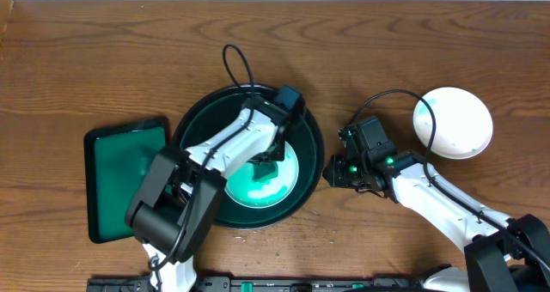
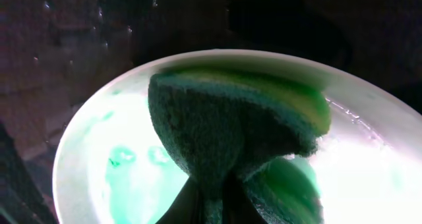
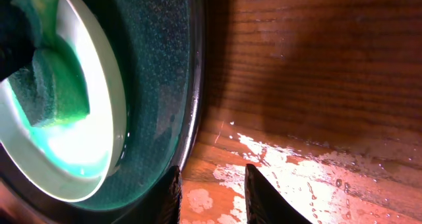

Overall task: Clean dirty plates on tray and stack at the side
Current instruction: 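Scrub the plate with the sponge while the right gripper holds its rim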

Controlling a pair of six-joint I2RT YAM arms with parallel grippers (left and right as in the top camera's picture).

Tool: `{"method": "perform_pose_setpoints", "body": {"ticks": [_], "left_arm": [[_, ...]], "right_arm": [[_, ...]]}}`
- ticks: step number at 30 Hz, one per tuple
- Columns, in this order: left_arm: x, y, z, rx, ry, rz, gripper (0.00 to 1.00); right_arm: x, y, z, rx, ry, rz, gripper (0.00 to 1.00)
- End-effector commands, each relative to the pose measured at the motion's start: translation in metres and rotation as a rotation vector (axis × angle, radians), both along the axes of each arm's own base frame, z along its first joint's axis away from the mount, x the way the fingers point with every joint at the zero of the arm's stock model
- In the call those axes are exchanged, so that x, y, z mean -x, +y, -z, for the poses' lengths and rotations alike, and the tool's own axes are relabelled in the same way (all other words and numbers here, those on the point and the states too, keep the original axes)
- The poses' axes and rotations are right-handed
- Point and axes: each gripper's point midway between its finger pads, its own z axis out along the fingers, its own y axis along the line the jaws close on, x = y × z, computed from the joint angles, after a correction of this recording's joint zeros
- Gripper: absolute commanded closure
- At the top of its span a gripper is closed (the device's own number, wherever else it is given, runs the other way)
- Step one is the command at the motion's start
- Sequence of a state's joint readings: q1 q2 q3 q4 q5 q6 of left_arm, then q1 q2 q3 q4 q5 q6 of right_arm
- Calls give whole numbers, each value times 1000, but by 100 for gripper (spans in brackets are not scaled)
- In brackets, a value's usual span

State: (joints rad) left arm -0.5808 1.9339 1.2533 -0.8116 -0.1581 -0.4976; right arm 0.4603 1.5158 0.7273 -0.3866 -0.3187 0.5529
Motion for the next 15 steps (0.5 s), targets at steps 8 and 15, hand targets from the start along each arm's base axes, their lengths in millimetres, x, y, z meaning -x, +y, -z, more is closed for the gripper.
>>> {"method": "perform_pose_setpoints", "body": {"ticks": [8, 15], "left_arm": [[38, -14, 35, -81, 97, 121, 93], [38, -43, 28, -6, 91, 157, 93]], "right_arm": [[-1, 4, -1, -17, -4, 6, 71], [-4, 5, -2, -23, -15, 8, 71]]}}
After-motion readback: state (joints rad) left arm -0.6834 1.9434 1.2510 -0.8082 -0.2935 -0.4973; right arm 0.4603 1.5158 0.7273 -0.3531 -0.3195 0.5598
